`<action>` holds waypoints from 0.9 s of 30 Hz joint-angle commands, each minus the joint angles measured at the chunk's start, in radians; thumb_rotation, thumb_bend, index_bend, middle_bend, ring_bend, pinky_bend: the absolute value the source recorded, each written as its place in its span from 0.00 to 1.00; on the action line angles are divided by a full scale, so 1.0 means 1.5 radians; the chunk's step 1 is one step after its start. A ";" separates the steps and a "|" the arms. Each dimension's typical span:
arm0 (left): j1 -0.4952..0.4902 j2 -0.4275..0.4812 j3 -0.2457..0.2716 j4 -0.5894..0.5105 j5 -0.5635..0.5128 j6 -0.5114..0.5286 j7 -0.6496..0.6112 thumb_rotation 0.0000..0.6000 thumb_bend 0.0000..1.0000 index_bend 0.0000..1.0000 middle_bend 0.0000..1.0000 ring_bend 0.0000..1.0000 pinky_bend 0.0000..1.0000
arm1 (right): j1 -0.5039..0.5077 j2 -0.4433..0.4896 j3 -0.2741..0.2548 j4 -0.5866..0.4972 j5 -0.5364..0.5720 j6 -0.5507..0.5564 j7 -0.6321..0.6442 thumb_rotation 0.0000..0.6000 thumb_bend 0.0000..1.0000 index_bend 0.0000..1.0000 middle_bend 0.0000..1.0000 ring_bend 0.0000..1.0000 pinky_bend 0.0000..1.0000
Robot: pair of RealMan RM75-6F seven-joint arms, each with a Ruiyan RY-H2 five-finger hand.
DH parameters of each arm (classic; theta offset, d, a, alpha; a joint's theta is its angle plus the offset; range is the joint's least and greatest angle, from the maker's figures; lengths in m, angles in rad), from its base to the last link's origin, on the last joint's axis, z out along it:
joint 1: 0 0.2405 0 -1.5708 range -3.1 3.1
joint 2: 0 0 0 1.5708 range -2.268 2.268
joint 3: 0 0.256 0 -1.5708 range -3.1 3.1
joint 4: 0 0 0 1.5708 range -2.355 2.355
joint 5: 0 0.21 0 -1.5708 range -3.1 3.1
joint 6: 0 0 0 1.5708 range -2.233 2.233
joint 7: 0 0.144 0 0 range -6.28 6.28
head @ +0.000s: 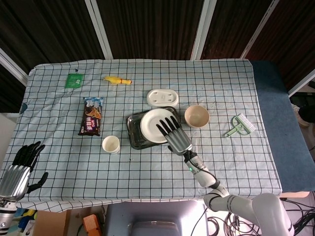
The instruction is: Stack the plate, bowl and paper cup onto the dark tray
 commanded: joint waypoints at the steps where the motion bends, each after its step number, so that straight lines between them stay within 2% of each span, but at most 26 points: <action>1: 0.000 -0.006 0.001 0.013 0.019 0.019 -0.009 1.00 0.36 0.00 0.00 0.00 0.02 | -0.010 0.050 0.017 -0.071 0.037 -0.022 -0.024 1.00 0.06 0.06 0.02 0.00 0.00; 4: 0.002 -0.008 0.002 0.017 0.017 0.020 -0.011 1.00 0.36 0.00 0.00 0.00 0.02 | -0.021 0.082 0.020 -0.092 0.046 -0.007 -0.044 1.00 0.06 0.08 0.02 0.00 0.00; 9: 0.001 -0.005 0.001 0.015 0.007 0.012 -0.013 1.00 0.36 0.00 0.00 0.00 0.02 | -0.043 0.123 0.018 -0.081 0.068 0.001 -0.065 1.00 0.06 0.15 0.02 0.00 0.00; 14: 0.000 -0.006 -0.001 0.012 0.004 0.010 -0.008 1.00 0.36 0.00 0.00 0.00 0.02 | -0.058 0.133 0.006 -0.023 0.091 -0.015 -0.068 1.00 0.07 0.24 0.02 0.00 0.00; 20: -0.006 -0.008 -0.002 0.010 -0.003 -0.002 -0.002 1.00 0.36 0.00 0.00 0.00 0.02 | -0.060 0.115 0.000 0.040 0.094 -0.037 -0.003 1.00 0.08 0.32 0.02 0.00 0.00; 27: -0.007 -0.009 -0.003 0.007 -0.008 -0.007 0.007 1.00 0.36 0.00 0.00 0.00 0.02 | -0.049 0.083 -0.008 0.110 0.071 -0.038 0.061 1.00 0.24 0.45 0.01 0.00 0.00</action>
